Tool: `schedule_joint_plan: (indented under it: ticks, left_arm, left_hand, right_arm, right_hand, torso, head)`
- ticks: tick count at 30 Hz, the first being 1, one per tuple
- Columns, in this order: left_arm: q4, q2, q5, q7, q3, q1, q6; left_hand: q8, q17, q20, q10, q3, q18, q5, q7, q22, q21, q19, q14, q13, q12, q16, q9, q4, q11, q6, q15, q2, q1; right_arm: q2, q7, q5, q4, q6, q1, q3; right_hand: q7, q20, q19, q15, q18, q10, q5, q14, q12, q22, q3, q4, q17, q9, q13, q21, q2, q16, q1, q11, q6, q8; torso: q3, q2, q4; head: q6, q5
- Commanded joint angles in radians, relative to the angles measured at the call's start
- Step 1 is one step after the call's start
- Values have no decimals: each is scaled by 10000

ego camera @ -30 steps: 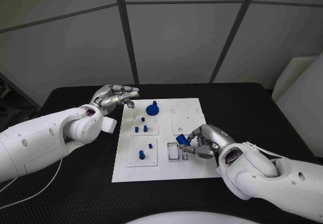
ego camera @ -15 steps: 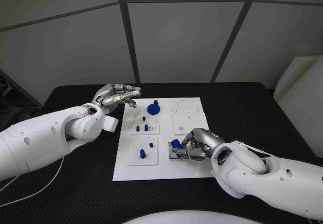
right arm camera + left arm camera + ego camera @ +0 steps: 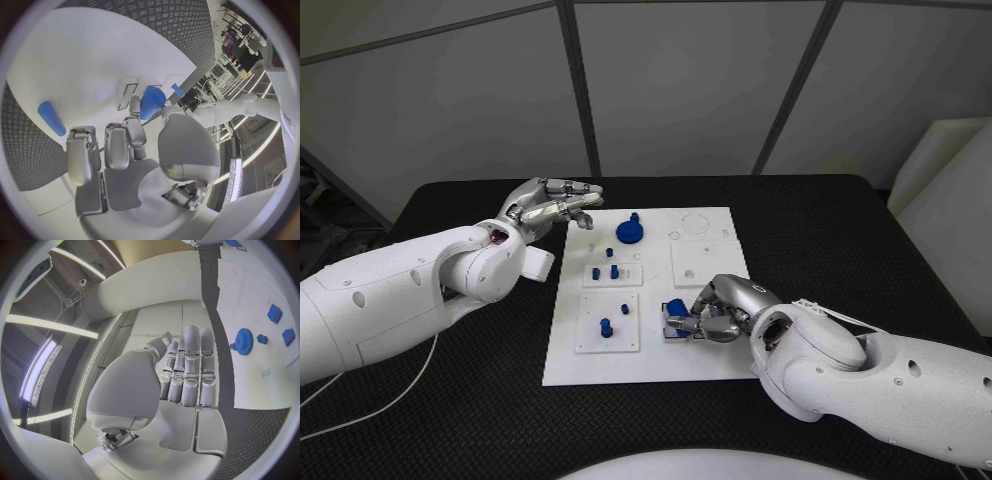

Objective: Assemble the parts on the task board

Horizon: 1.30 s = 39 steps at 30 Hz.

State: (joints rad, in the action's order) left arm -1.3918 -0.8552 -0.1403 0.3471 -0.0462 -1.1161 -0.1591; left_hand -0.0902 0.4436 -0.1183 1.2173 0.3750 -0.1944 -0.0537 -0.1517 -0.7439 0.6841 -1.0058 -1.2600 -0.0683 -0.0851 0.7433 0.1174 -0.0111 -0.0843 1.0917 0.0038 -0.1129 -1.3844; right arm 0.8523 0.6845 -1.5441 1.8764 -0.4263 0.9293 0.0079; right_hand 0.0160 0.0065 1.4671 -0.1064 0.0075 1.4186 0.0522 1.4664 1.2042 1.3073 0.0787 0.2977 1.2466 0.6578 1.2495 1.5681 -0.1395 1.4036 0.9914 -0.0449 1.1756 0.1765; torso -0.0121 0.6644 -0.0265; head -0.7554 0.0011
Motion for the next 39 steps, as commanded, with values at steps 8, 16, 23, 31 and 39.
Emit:
schedule_joint_plan:
  ticks: [8,16,23,31,39]
  left_arm:
    - [62,-2,32,-52,-9,-16,168]
    - [76,-10,32,-81,-9,-16,185]
    - [73,-32,32,-91,-9,-16,179]
    - [71,-54,32,-98,-9,-16,173]
    - [52,-59,32,-93,-9,-16,178]
  left_hand:
    - [66,-18,28,-33,-93,129,49,8,27,-68,-69,-18,-10,41,-67,13,-1,-26,6,42,78,42]
    - [66,-18,28,-33,-93,129,49,8,27,-68,-69,-18,-10,41,-67,13,-1,-26,6,42,78,42]
    - [66,-18,28,-33,-93,129,49,8,27,-68,-69,-18,-10,41,-67,13,-1,-26,6,42,78,42]
    - [66,-18,28,-33,-93,129,49,8,27,-68,-69,-18,-10,41,-67,13,-1,-26,6,42,78,42]
    - [74,-24,24,-42,-113,131,49,5,41,-92,-73,-13,-10,46,-81,13,8,-30,-2,48,80,66]
  right_arm:
    - [-59,98,-206,-42,-259,5,-1]
    - [-68,47,-216,-55,-289,5,-1]
    - [19,-238,-200,57,-144,5,-2]
    - [107,-743,189,300,164,4,-5]
    - [154,-903,292,333,88,3,-6]
  right_hand:
    - [26,-85,1037,-69,-75,10,-43,431,-133,2635,-905,-23,5,169,-23,27,-76,-37,-642,-56,-1,-123]
    - [17,-87,1037,-72,-75,19,-40,434,-129,2635,-1002,-23,21,208,-9,27,-63,-30,-574,-61,34,-125]
    - [-18,-89,1037,-87,-75,61,-31,446,-101,2635,-888,-92,58,377,57,27,199,-21,441,-84,170,-158]
    - [-65,-108,1037,-112,-75,168,-23,488,51,2635,-766,-197,255,531,211,27,581,83,1303,-129,352,-166]
    - [-63,-108,1037,-110,-75,196,-8,498,74,2635,-1020,-45,310,604,255,27,660,113,988,-125,385,-249]
  torso:
    - [-2,-21,2]
    - [-2,-20,4]
    - [4,-21,5]
    - [8,-19,-7]
    - [-6,-20,2]
  head:
    - [-26,-15]
    - [-20,-5]
    - [-9,14]
    - [-29,45]
    - [-32,36]
